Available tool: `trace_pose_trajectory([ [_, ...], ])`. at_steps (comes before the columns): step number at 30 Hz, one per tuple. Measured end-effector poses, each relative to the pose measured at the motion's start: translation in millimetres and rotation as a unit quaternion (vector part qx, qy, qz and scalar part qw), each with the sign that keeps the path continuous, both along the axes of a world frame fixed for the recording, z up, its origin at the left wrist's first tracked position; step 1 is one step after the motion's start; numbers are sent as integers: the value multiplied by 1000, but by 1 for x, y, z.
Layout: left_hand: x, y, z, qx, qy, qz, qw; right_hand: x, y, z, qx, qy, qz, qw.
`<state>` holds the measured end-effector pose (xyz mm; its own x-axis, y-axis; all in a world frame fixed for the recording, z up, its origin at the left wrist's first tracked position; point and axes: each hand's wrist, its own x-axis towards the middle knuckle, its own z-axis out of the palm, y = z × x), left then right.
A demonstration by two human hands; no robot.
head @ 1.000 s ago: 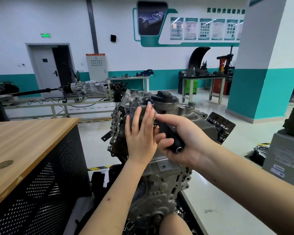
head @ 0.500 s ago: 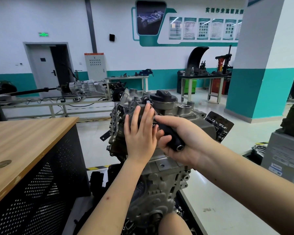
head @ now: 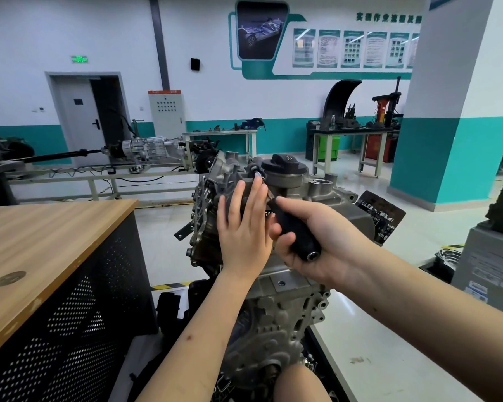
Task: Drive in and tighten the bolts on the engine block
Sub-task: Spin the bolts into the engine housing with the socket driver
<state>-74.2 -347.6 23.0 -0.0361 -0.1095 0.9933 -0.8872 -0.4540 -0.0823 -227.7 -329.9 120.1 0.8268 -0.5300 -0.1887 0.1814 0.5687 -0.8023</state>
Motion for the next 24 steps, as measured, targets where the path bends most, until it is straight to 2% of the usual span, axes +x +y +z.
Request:
trace_pose_trajectory([
  [8,-1,2,2,2,-3,-11,1000,3,-3,1,16,8,18,1000],
  [13,-4,3,3,-1,7,-27,1000,-1,-2,4,-28,2,-5,1000],
  [19,-3,3,2,5,14,-24,1000,1,-2,0,-13,19,22,999],
  [24,0,1,0,1,-1,-10,1000,4,-1,2,27,-2,17,999],
])
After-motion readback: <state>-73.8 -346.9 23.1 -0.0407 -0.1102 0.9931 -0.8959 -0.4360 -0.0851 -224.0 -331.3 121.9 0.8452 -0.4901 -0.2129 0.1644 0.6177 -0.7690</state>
